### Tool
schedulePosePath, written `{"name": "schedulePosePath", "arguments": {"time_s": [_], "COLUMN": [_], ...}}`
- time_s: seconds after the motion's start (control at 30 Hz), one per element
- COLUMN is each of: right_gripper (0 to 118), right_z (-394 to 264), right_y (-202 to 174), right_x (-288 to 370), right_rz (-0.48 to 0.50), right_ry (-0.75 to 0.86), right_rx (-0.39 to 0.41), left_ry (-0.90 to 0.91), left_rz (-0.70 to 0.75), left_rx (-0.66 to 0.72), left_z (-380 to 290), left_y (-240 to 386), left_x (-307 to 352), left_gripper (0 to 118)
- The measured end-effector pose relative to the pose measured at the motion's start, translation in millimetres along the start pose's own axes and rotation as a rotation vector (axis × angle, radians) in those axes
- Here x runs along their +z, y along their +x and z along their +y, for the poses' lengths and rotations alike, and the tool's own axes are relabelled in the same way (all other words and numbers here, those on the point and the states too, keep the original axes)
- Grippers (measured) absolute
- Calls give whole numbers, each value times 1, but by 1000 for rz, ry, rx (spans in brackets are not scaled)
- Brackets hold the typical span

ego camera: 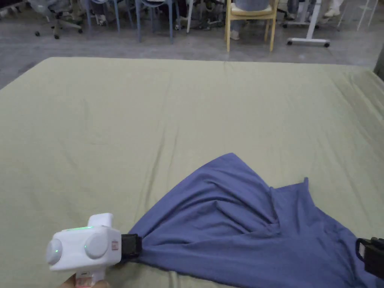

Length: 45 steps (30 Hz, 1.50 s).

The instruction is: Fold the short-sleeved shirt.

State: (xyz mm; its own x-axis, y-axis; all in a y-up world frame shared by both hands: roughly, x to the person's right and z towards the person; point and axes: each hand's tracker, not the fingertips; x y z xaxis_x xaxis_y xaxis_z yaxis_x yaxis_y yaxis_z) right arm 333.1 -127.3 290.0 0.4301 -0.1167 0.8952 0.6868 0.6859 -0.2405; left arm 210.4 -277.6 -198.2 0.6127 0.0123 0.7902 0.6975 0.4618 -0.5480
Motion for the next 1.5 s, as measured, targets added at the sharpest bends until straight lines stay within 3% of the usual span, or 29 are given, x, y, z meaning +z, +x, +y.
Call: {"name": "schedulePosePath", "arguments": {"time_s": [0.03, 0.07, 0.1, 0.17, 0.23, 0.33, 0.37, 0.4, 0.43, 0.47, 0.5, 0.63, 0.7, 0.73, 0.77, 0.8, 0.87, 0.93, 1.0, 1.07, 1.2, 1.3, 1.5], "right_gripper": [3, 3, 3, 3, 3, 6, 12, 45, 101, 118, 117, 117, 104, 86, 48, 31, 9, 6, 6, 6, 6, 6, 6], "right_z": [1, 2, 4, 5, 15, 37, 45, 53, 60, 59, 65, 41, 32, 25, 20, 17, 11, 13, 25, 42, 87, 135, 244], "right_y": [2, 3, 5, 16, 21, 29, 30, 31, 31, 30, 30, 17, 7, 6, 7, 6, 5, 0, 1, 2, -11, -13, -24], "right_x": [-2, -4, -8, -22, -38, -69, -78, -90, -112, -121, -133, -185, -198, -202, -203, -203, -194, -175, -147, -115, -43, 10, 90], "right_rz": [-4, -9, -16, -27, -20, -7, -4, -7, -7, 20, 32, -74, -102, -103, -93, -60, -57, -110, -56, -18, -77, -86, -184], "right_ry": [-8, -15, -22, -37, -47, -61, -64, -77, -164, -187, -185, -310, -349, -377, -391, -415, -392, -298, -221, -161, 41, 197, 434], "right_rx": [-3, -3, 1, 10, 24, 35, 28, 22, 32, 35, 37, 186, 233, 240, 238, 219, 207, 253, 174, 153, 305, 319, 377], "left_ry": [7, 25, 64, 70, 89, 84, 88, 97, 94, 87, 87, 80, 78, 79, 79, 79, 79, 77, 90, 108, 213, 290, 517], "left_rz": [1, -59, -119, -238, -129, -220, -235, -248, -257, -260, -262, -239, -235, -236, -236, -238, -243, -247, -239, -248, -310, -387, -431], "left_rx": [2, 27, 32, 66, -2, 95, 125, 152, 156, 161, 167, 142, 136, 135, 133, 134, 144, 157, 163, 159, 208, 250, 126], "left_z": [0, 0, 1, 2, -6, -10, -10, -12, -13, -9, -8, -6, -5, -6, -6, -5, -6, -5, -4, 0, 20, 62, 193], "left_y": [6, -6, -8, -7, 11, 0, -4, -8, -9, -14, -14, -5, -2, -5, -5, -5, -8, -10, -9, -8, -6, -5, 17], "left_x": [1, 0, 2, 6, 20, 25, 27, 30, 32, 27, 28, 23, 23, 20, 20, 21, 20, 19, 25, 36, 76, 115, 232], "left_gripper": [77, 32, 2, 2, 2, 2, 2, 2, 2, 2, 2, 2, 2, 2, 2, 2, 2, 2, 2, 2, 2, 2, 2]}}
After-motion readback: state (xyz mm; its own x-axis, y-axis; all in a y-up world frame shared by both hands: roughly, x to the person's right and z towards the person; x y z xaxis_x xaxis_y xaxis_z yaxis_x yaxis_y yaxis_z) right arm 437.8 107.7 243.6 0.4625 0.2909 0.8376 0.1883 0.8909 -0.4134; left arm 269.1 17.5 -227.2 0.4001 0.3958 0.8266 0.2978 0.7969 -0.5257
